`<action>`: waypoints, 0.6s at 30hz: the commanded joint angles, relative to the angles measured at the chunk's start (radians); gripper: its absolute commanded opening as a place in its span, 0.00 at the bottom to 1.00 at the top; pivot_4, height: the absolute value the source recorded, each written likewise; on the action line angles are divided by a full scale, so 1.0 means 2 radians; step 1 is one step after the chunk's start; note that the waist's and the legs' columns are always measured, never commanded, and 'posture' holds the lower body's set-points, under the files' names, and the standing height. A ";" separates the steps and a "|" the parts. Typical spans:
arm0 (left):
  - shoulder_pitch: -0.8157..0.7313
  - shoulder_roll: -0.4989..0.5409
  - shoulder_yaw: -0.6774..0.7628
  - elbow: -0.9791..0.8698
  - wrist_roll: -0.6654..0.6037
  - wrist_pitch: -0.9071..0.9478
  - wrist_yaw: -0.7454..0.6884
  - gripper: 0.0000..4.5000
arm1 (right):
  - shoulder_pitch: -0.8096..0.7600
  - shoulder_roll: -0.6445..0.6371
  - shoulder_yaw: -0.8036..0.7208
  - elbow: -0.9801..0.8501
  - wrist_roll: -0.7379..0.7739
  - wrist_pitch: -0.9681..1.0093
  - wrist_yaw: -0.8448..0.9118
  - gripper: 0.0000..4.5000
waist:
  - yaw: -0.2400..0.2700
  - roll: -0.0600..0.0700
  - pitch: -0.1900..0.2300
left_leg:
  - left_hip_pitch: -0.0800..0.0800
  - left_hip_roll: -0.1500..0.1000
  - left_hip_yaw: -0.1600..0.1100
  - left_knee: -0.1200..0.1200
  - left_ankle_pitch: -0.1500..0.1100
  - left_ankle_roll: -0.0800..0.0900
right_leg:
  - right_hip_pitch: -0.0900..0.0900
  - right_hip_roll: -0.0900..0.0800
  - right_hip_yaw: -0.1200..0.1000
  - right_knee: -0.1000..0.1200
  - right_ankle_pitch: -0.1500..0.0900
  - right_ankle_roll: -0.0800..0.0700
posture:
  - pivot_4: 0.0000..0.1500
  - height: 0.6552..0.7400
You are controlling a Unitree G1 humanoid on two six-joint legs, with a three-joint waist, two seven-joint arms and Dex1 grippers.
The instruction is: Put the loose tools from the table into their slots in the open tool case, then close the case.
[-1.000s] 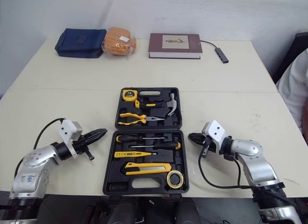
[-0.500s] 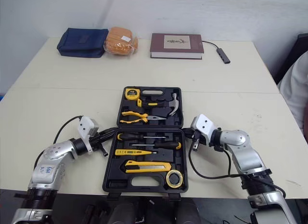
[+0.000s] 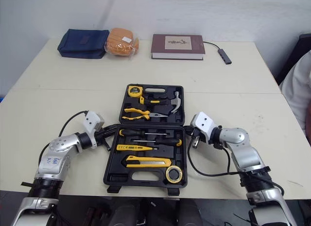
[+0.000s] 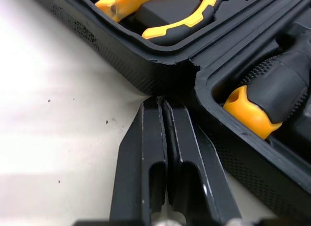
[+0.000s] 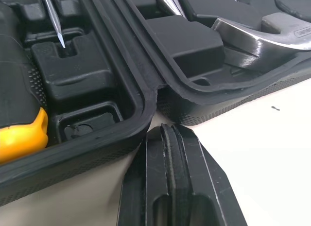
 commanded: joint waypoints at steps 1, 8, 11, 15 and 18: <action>-0.013 -0.006 -0.020 0.002 0.003 -0.003 -0.015 0.01 | -0.020 0.007 0.007 0.008 -0.004 -0.014 0.004 0.00 | 0.000 0.000 0.000 | 0.000 0.000 0.000 0.000 0.000 0.000 | 0.000 0.000 0.000 0.000 0.000 0.000 | 1.00 1.00; -0.021 0.007 0.000 0.033 0.019 0.001 0.010 0.01 | -0.011 0.001 -0.015 -0.011 0.014 0.052 -0.003 0.00 | 0.001 0.000 0.000 | 0.000 0.000 0.000 0.000 0.000 0.000 | 0.000 0.000 0.000 0.000 0.000 0.000 | 1.00 1.00; -0.014 0.019 0.014 0.028 0.007 0.001 0.000 0.01 | -0.003 -0.006 -0.030 -0.029 0.020 0.061 -0.013 0.00 | 0.000 0.000 0.000 | 0.000 0.000 0.000 0.000 0.000 0.000 | 0.000 0.000 0.000 0.000 0.000 0.000 | 1.00 1.00; 0.012 0.065 0.050 -0.008 -0.022 0.005 -0.033 0.28 | 0.025 -0.047 -0.061 -0.061 0.036 0.104 -0.006 0.32 | -0.003 0.000 0.000 | 0.000 0.000 0.000 -0.001 0.000 0.000 | 0.000 0.000 0.000 0.000 0.000 0.000 | 1.00 1.00; 0.006 0.086 0.077 -0.030 -0.048 0.040 -0.030 0.59 | 0.015 -0.057 -0.105 -0.086 0.070 0.211 -0.044 0.64 | -0.004 0.000 0.000 | -0.001 0.000 0.000 -0.001 0.000 0.000 | -0.001 0.000 0.000 -0.001 0.000 0.000 | 1.00 1.00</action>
